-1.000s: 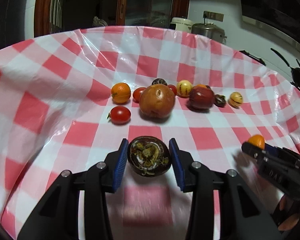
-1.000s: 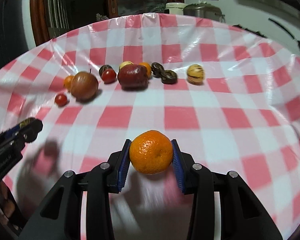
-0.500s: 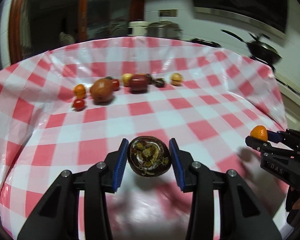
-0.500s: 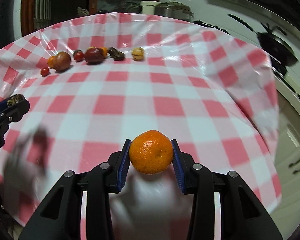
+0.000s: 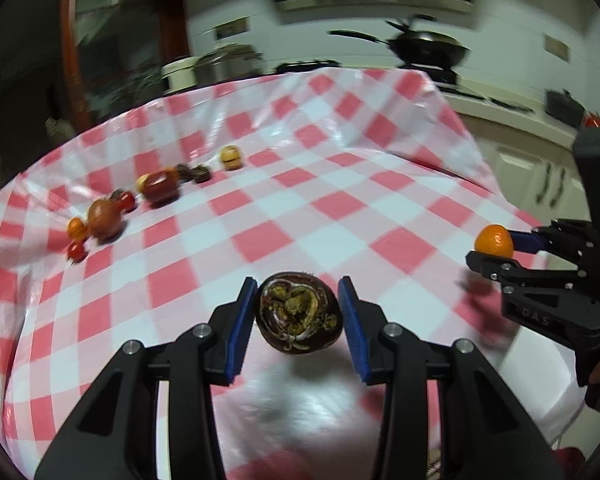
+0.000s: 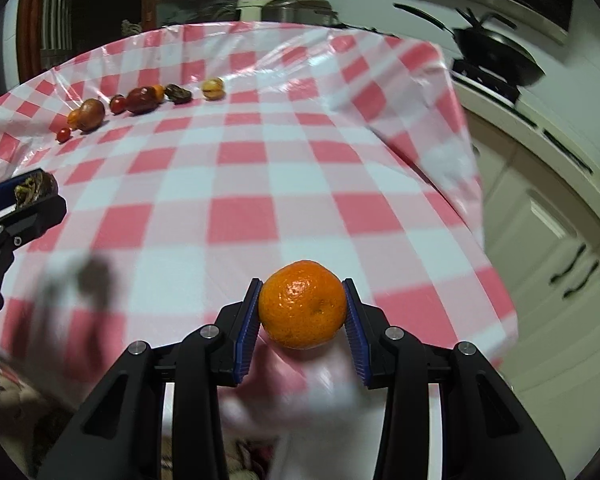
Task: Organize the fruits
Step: 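Carry both fruits to the white box and open both tools to drop them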
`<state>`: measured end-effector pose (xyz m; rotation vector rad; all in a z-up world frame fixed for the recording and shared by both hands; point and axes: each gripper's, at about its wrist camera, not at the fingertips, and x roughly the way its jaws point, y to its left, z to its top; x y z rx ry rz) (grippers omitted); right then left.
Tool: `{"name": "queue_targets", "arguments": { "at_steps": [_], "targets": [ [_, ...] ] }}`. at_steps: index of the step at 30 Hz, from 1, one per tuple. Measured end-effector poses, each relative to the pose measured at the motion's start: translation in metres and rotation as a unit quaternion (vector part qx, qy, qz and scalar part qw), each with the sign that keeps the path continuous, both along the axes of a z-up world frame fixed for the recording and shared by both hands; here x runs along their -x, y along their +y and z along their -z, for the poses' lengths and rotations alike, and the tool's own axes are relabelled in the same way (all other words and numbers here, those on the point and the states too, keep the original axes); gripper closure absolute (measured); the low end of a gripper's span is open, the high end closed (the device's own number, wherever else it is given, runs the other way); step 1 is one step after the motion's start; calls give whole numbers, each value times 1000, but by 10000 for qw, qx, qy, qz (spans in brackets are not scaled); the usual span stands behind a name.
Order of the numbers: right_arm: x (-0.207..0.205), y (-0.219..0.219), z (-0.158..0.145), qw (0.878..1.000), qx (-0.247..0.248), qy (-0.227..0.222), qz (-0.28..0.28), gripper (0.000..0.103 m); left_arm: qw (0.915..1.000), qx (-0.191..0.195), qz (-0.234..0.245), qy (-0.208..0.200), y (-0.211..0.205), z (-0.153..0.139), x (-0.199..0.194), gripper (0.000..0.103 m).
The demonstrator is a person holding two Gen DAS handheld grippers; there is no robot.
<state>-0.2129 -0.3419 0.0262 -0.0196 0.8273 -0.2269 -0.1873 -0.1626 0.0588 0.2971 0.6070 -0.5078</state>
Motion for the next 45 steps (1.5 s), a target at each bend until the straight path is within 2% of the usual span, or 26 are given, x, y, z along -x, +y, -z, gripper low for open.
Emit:
{"name": "queue_targets", "arguments": {
  "at_steps": [5, 7, 9, 13, 15, 17, 23, 27, 29, 31, 34, 38, 40, 41, 42, 43, 44, 45],
  "targets": [
    [30, -24, 18, 9994, -78, 115, 317, 63, 9980, -229, 596, 17, -39, 5, 25, 61],
    [54, -42, 23, 9985, -276, 4, 471, 64, 9961, -321, 822, 26, -54, 7, 34, 61],
    [74, -58, 25, 9969, -206, 10, 760, 64, 9932, -403, 1095, 49, -70, 9, 45, 61],
    [110, -84, 29, 9936, -257, -17, 1104, 64, 9828, -534, 1763, 130, -107, 11, 71, 61],
    [127, -102, 40, 9901, -308, 124, 1365, 64, 9773, -549, 2039, 168, -121, 13, 82, 61],
    [143, -121, 59, 9845, -525, 305, 1647, 64, 9700, -522, 2348, 347, -136, 16, 92, 61],
    [165, -152, 116, 9685, -1242, 890, 1966, 63, 9351, -831, 3329, 883, -186, 52, 124, 61],
    [166, -157, 151, 9609, -1387, 1364, 1971, 63, 9087, -1353, 3685, 1422, -218, 103, 135, 61],
    [167, -158, 167, 9565, -1406, 1609, 1984, 63, 9017, -1676, 3716, 1438, -228, 129, 137, 61],
    [169, -158, 176, 9544, -1391, 1739, 1990, 63, 8913, -2008, 3733, 1610, -236, 155, 136, 61],
    [173, -157, 188, 9507, -1467, 1867, 1993, 63, 8802, -2268, 3703, 1916, -245, 184, 130, 61],
    [173, -156, 195, 9480, -1474, 1982, 2005, 62, 8686, -2428, 3786, 2079, -255, 205, 127, 61],
    [174, -160, 193, 9478, -1497, 1955, 2024, 56, 8652, -2506, 3809, 2086, -258, 214, 128, 61],
    [168, -162, 189, 9481, -1525, 1914, 2031, 44, 8652, -2468, 3808, 2132, -258, 215, 127, 60],
    [171, -165, 184, 9490, -1550, 1833, 2041, 40, 8662, -2433, 3807, 2136, -260, 214, 127, 59],
    [171, -168, 177, 9503, -1566, 1740, 2053, 40, 8677, -2389, 3817, 2104, -258, 211, 126, 46],
    [173, -171, 168, 9518, -1576, 1622, 2074, 40, 8713, -2266, 3864, 2002, -256, 204, 127, 28],
    [176, -174, 158, 9536, -1568, 1481, 2102, 40, 8751, -2159, 3898, 1889, -255, 198, 130, 22]
  ]
}}
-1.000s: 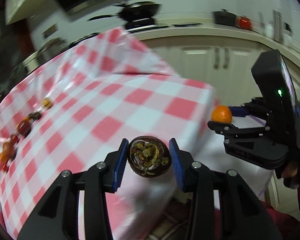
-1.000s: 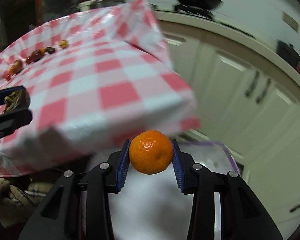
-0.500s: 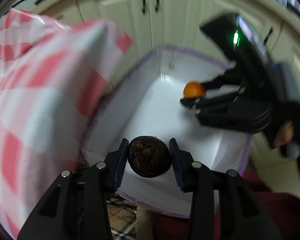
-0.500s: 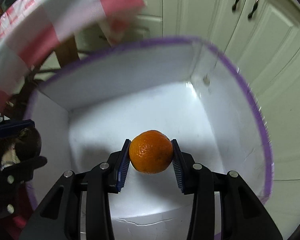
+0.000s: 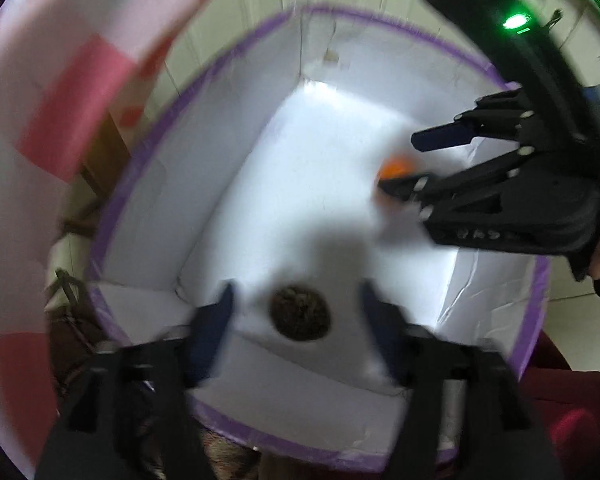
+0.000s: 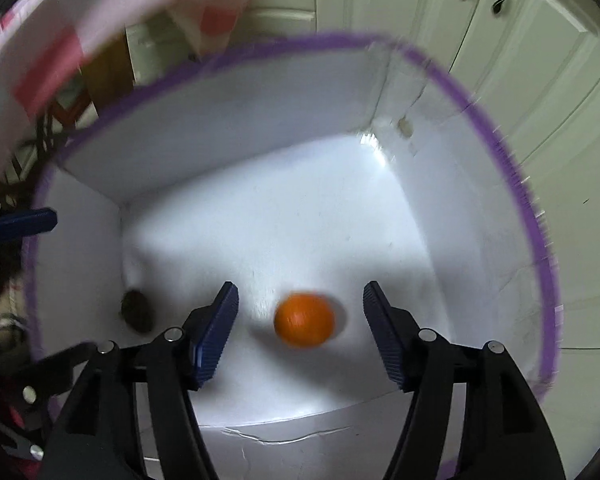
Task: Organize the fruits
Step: 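Carry both fruits to the white box and open both tools to drop them, then move both tools back over the fruits on the table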
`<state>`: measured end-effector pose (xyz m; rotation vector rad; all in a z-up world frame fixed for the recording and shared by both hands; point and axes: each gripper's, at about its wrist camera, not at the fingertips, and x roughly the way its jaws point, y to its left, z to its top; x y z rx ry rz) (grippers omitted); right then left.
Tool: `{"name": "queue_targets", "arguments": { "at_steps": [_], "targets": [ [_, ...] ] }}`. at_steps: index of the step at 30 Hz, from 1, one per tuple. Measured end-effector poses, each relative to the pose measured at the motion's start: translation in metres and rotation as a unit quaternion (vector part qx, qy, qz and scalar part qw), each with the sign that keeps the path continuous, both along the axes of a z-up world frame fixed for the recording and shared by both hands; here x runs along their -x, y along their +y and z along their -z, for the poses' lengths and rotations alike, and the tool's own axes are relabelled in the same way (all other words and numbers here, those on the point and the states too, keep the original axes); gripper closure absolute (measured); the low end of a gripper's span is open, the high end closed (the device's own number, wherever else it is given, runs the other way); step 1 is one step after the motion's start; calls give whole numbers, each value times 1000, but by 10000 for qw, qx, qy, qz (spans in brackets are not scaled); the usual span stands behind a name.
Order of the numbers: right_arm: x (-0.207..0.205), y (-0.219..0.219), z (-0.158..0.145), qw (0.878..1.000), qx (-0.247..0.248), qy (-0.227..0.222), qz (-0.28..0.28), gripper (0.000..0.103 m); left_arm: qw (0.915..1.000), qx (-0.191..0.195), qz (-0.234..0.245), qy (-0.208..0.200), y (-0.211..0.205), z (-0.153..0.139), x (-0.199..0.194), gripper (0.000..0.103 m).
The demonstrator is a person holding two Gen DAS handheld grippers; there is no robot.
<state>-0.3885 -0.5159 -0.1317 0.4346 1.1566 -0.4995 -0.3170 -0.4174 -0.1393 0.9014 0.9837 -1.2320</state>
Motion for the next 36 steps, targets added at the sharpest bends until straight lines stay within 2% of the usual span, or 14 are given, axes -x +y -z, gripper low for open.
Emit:
{"name": "queue_targets", "arguments": {
  "at_steps": [3, 5, 6, 9, 11, 13, 17, 23, 25, 28, 30, 32, 35, 36],
  "targets": [
    [7, -5, -38, 9978, 226, -607, 141, 39, 9987, 453, 159, -175, 7, -28, 8, 20],
    [12, -6, -74, 9910, 352, -1268, 237, 32, 9965, 749, 242, -298, 13, -52, 12, 20],
    [14, -4, -90, 9861, 431, -1583, 274, 29, 9923, 1120, 253, -460, 21, -75, 13, 20],
    [3, 10, -127, 9737, 612, -2190, 125, 22, 9756, 2026, 68, -841, 49, -128, 5, 4],
    [-18, 31, -141, 9708, 641, -2305, -176, 20, 9607, 2498, -316, -1166, 73, -155, -16, 2],
    [-45, 51, -148, 9717, 724, -2227, -304, 16, 9519, 2645, -775, -1341, 93, -170, -42, 2],
    [-106, 117, -159, 9698, 830, -1904, -1276, 15, 9307, 2670, -1944, -1571, 145, -184, -101, 2],
    [-198, 207, -170, 9498, 1161, -1700, -2356, 15, 8754, 2588, -3593, -1940, 257, -191, -190, 2],
    [-235, 226, -174, 9454, 1023, -1803, -2516, 15, 8569, 2499, -3997, -2086, 293, -197, -211, 2],
    [-281, 237, -170, 9487, 769, -1839, -2454, 15, 8313, 2289, -4542, -2242, 340, -199, -249, 2],
    [-312, 247, -164, 9526, 441, -1844, -2379, 15, 8058, 2052, -4983, -2456, 371, -199, -272, 2],
    [-339, 254, -160, 9535, 44, -1894, -2343, 15, 7862, 1777, -5367, -2495, 403, -195, -300, 2],
    [-377, 276, -161, 9463, -309, -1972, -2542, 15, 7695, 1622, -5762, -2227, 450, -188, -340, 2],
    [-387, 285, -161, 9434, -346, -1985, -2635, 15, 7711, 1644, -5795, -2064, 459, -186, -350, 2]
  ]
}}
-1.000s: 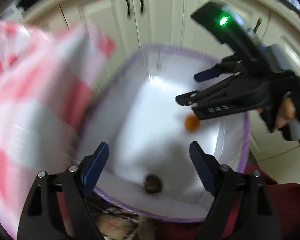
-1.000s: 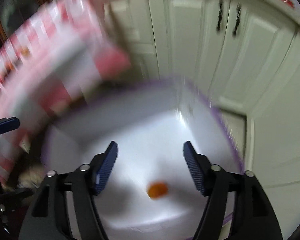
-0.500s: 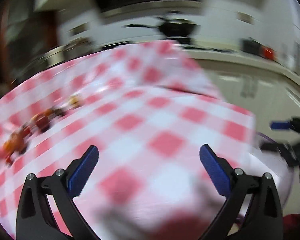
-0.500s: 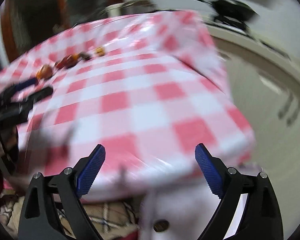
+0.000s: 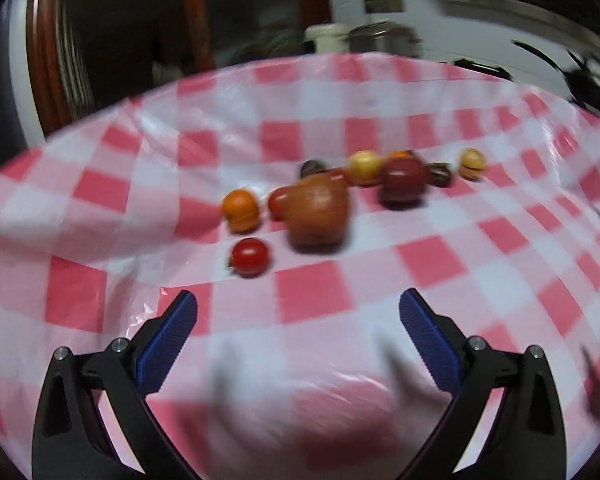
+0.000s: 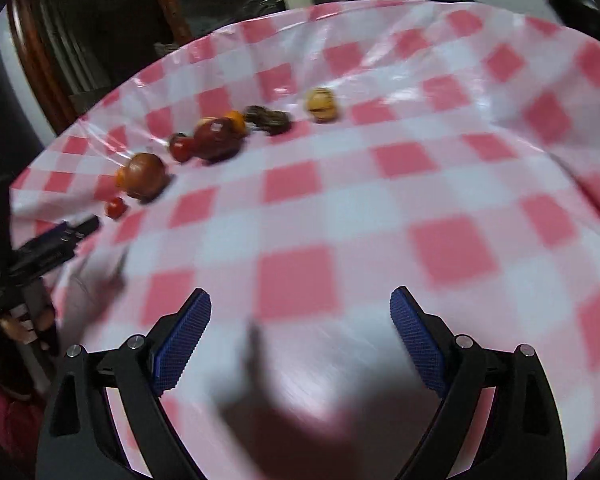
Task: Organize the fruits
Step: 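Move both tools back over the fruits on the table, then grasp the cherry tomato with the left tool while the right tool grasps the brown apple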
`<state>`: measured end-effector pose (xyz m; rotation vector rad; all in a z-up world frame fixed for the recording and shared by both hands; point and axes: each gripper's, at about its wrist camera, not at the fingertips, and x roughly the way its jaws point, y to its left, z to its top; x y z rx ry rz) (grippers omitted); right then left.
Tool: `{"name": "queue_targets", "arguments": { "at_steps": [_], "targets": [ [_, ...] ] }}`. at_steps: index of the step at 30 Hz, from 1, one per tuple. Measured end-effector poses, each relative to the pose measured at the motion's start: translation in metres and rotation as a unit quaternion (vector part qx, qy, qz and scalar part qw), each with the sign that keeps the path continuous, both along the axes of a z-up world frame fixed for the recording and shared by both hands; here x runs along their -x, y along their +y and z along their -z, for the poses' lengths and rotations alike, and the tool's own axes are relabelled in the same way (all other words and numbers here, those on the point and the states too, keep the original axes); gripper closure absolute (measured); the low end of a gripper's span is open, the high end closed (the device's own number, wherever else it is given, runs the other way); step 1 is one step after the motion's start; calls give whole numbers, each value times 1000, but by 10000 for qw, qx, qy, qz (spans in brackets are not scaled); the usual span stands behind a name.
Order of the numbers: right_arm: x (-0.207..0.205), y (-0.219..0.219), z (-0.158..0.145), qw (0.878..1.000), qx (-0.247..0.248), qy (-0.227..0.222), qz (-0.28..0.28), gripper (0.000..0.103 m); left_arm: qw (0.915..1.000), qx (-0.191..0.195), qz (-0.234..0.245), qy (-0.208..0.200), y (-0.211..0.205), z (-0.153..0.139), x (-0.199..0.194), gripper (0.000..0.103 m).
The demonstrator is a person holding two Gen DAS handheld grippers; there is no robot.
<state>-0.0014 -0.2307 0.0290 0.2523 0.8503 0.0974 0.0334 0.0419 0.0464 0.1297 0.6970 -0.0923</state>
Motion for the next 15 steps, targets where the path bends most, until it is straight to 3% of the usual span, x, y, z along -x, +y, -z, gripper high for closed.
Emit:
{"name": "queue_targets", "arguments": {
  "at_steps": [5, 10, 12, 14, 15],
  "targets": [
    [-53, 48, 7, 9982, -286, 94, -510, 15, 9989, -25, 266, 384, 39, 14, -50, 2],
    [-90, 72, 13, 9961, -695, 100, -526, 15, 9948, -241, 804, 580, 42, 24, -83, 7],
    [-97, 76, 13, 9953, -804, 102, -533, 15, 9927, -266, 940, 701, 39, 28, -96, 17],
    [-107, 85, 12, 9958, -743, 90, -531, 15, 9903, -196, 1047, 894, 39, 33, -108, 39],
    [-114, 91, 13, 9958, -734, 103, -531, 14, 9888, -105, 1103, 998, 40, 35, -112, 44]
  ]
}}
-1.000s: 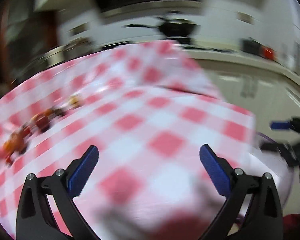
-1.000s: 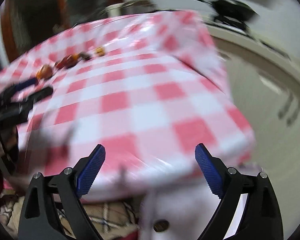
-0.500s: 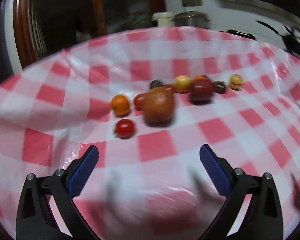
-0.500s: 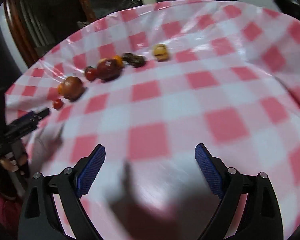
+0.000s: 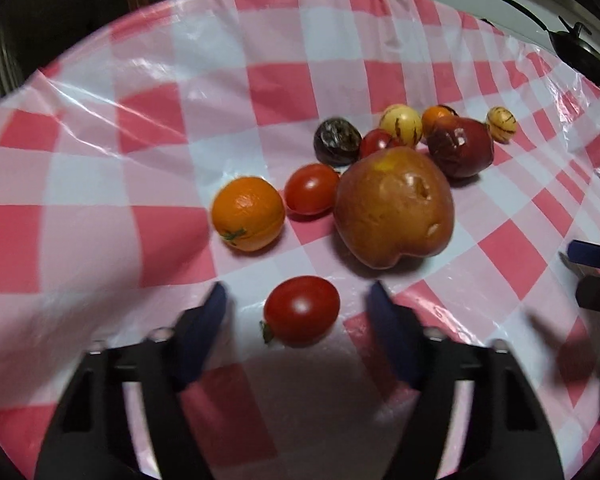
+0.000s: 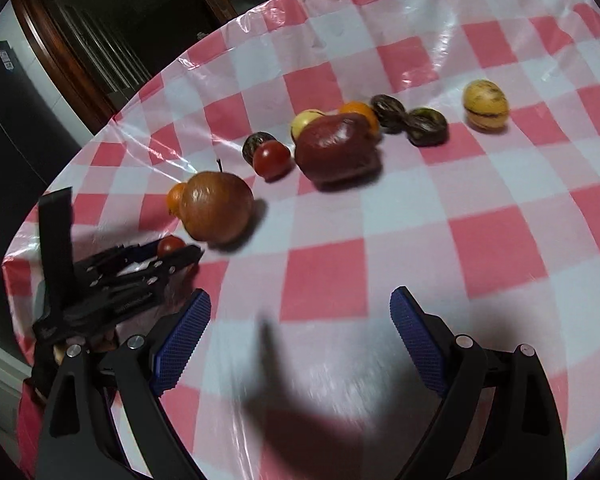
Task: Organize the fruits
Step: 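Grasp the cherry tomato with the left tool while the right tool grasps the brown apple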
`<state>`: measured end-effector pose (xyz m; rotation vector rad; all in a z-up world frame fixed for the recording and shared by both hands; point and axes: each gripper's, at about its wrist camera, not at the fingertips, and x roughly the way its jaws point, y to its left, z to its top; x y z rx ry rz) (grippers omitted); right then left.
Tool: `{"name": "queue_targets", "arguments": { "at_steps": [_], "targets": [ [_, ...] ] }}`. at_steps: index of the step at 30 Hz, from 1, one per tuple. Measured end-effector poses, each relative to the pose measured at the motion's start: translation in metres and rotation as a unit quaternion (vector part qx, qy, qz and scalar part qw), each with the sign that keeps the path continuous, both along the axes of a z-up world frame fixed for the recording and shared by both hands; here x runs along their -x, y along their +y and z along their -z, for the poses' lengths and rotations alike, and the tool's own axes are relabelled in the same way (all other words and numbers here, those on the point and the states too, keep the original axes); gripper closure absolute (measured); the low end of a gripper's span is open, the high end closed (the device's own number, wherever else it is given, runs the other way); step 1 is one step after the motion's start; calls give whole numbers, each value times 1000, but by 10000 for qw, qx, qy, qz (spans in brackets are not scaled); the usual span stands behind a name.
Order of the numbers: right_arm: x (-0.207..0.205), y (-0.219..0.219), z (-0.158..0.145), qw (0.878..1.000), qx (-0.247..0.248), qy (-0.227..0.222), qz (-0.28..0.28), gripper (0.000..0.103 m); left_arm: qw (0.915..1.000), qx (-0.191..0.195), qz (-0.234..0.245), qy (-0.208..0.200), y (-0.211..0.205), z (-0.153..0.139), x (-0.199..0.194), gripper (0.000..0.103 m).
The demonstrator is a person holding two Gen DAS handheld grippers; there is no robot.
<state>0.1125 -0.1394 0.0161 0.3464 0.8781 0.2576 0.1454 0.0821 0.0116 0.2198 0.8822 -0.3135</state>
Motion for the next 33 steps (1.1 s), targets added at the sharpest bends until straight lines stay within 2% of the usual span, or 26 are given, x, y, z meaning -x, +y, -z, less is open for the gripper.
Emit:
{"name": "queue_targets", "arguments": {
  "at_steps": [2, 3, 8, 17, 19, 21, 22, 27, 33],
  "targets": [
    [-11, 11, 1, 10000, -58, 32, -11, 14, 9996, 201, 129, 118, 2, 1, -2, 66],
    [-17, 17, 2, 10000, -89, 36, -28, 14, 9998, 163, 113, 85, 3, 2, -1, 67],
    [-48, 62, 2, 9995, -234, 5, -196, 14, 9998, 103, -78, -157, 13, -3, 10, 67],
    [-91, 100, 8, 9996, 44, 100, -251, 13, 9994, 253, -249, 22, 26, 2, 7, 67],
    [-92, 106, 8, 9993, 289, 70, -246, 17, 9989, 371, -285, 78, 28, 3, 4, 67],
    [-90, 110, 8, 9983, 553, 47, -164, 32, 9984, 457, -317, 110, 33, 4, 4, 67],
    [-89, 111, 8, 9980, 615, 31, -135, 36, 9983, 469, -319, 113, 33, 4, 4, 67],
    [-77, 102, 7, 9988, 475, -83, -44, 38, 9984, 463, -318, 112, 31, 4, 4, 67],
    [-33, 57, 1, 9984, 11, -402, 388, 38, 9983, 468, -332, 114, 31, 4, 4, 66]
  ]
}}
